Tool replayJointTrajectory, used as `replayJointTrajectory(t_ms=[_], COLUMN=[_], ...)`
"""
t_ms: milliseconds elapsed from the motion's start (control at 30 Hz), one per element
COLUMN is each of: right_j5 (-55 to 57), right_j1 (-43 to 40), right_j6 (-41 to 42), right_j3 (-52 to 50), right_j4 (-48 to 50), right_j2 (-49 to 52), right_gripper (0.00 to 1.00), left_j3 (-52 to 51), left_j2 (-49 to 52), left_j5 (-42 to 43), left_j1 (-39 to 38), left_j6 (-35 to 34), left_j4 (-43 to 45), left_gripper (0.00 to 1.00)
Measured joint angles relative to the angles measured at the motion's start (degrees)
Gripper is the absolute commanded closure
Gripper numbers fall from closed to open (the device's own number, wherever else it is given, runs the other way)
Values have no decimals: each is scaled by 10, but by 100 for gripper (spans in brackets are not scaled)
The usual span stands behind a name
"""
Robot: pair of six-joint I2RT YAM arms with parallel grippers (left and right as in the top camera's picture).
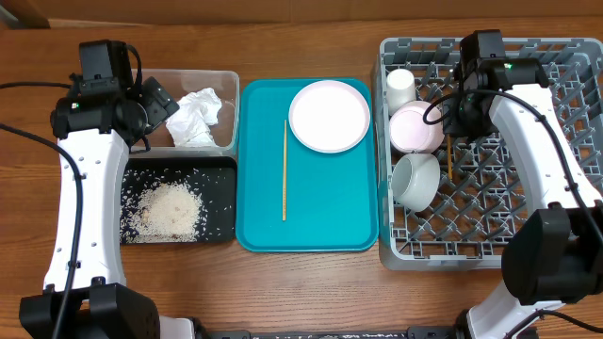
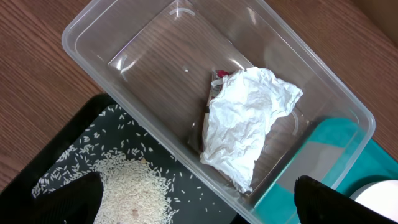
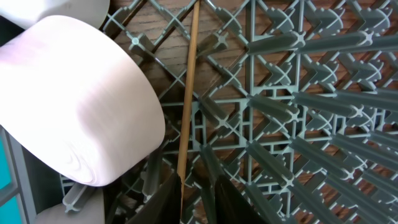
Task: Sort waste into correct bins and load items into the dishwasher
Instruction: 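Lower the chopstick upright into the rack slots and release it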
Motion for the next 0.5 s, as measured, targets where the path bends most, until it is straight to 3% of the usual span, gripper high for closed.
replayJointTrajectory(t_ms=[233, 500], right_j5=[-1, -2], right_j1=[0, 0], right_j6=[6, 71], right_j3=[-1, -1], right_j4=[-69, -169], right_j2=[0, 0], right_gripper=[76, 76], left_j3=[0, 0], left_j2=[0, 0], left_j5=[0, 0], left_j1=[0, 0], left_j6=[0, 0], left_j4=[0, 0], left_gripper=[0, 0])
